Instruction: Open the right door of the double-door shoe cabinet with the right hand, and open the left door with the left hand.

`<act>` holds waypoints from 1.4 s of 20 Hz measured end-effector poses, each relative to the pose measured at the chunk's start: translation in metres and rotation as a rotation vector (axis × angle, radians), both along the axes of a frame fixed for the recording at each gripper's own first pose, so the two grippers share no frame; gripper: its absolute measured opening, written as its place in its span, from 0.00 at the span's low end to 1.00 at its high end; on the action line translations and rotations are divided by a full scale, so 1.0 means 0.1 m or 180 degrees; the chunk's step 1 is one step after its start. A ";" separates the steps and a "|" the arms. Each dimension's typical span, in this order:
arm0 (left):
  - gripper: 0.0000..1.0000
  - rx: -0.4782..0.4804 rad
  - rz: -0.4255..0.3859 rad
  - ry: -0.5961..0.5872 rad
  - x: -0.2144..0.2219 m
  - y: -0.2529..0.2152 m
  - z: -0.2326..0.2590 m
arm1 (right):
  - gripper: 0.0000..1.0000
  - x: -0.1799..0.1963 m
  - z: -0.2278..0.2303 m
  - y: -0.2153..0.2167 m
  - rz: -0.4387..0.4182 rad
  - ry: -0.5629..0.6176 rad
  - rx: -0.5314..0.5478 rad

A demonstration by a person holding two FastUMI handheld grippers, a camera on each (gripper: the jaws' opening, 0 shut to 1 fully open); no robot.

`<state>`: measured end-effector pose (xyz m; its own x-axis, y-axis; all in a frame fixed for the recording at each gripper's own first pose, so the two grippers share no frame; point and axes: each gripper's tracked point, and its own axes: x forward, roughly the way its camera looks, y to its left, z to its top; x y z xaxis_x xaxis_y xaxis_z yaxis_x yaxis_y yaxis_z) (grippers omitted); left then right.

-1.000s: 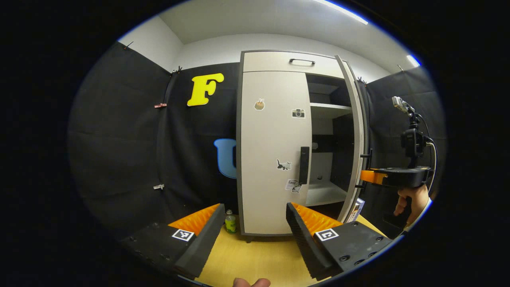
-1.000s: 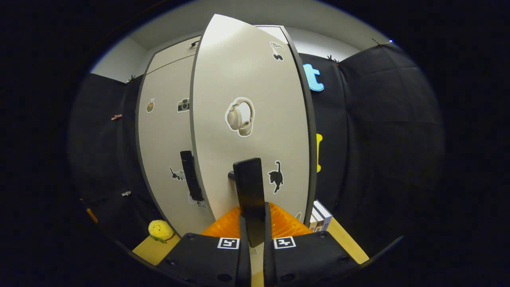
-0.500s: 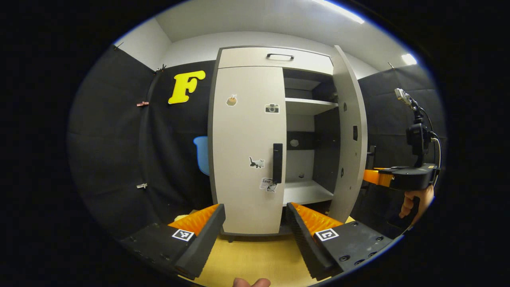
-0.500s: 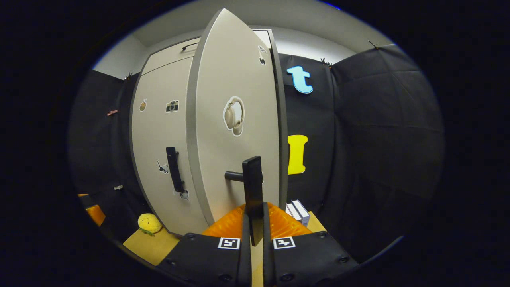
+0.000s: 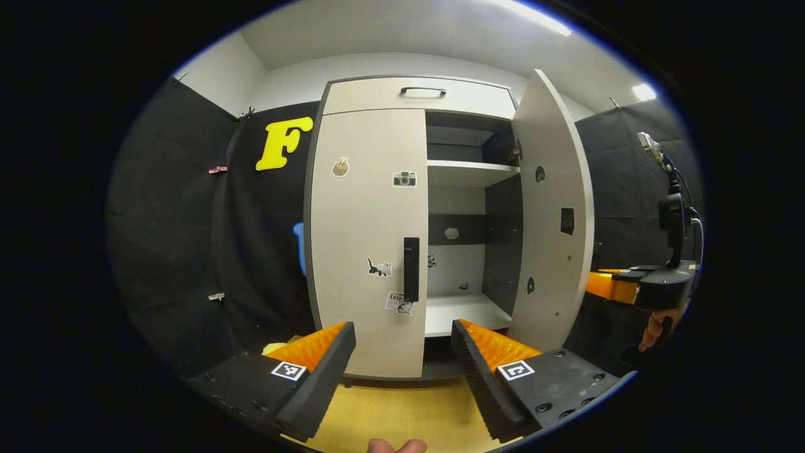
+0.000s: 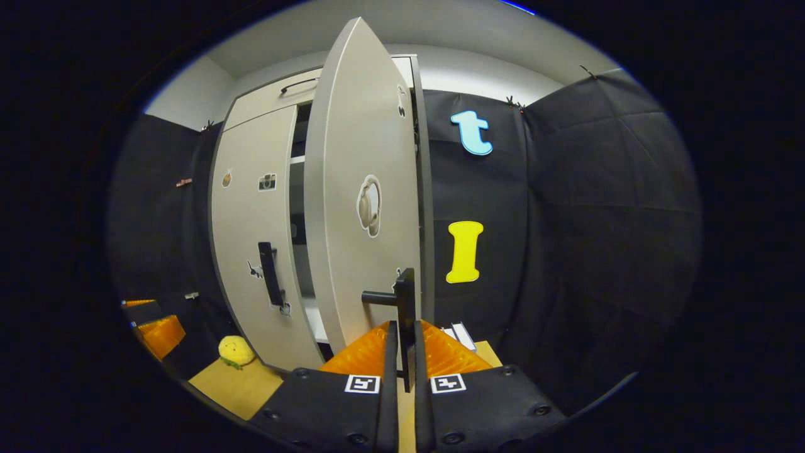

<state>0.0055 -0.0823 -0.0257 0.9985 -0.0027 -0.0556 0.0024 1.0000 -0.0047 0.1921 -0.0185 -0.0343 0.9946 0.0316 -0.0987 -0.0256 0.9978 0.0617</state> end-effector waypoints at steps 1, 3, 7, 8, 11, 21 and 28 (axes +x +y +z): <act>0.95 0.0001 -0.0003 -0.0006 0.02 -0.06 0.01 | 0.14 0.00 0.00 -0.02 -0.0004 -0.0006 -0.0002; 0.95 0.0028 -0.0001 -0.0011 0.04 -0.16 0.03 | 0.14 -0.01 -0.01 -0.10 0.0006 0.0018 0.0027; 0.95 0.0057 0.0003 -0.0036 0.04 -0.31 0.08 | 0.10 -0.03 -0.04 -0.29 -0.0061 0.0039 0.0034; 0.95 0.0067 0.0011 -0.0039 0.04 -0.33 0.09 | 0.09 -0.02 -0.03 -0.33 -0.0078 0.0029 0.0053; 0.95 0.0073 0.0030 -0.0031 0.05 -0.38 0.10 | 0.07 -0.04 -0.05 -0.47 -0.0054 0.0047 0.0137; 0.95 0.0067 0.0071 -0.0047 0.10 -0.43 0.15 | 0.10 -0.06 -0.09 -0.55 -0.0062 0.0081 0.0221; 0.94 0.0065 0.0026 -0.0123 0.38 -0.44 0.22 | 0.79 -0.35 0.09 -0.68 -0.0190 -0.0076 0.0178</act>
<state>0.0431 -0.1260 -0.0038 0.9998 0.0063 -0.0170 -0.0060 0.9999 0.0158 0.1570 -0.0862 -0.0253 0.9969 -0.0228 -0.0748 0.0315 0.9926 0.1174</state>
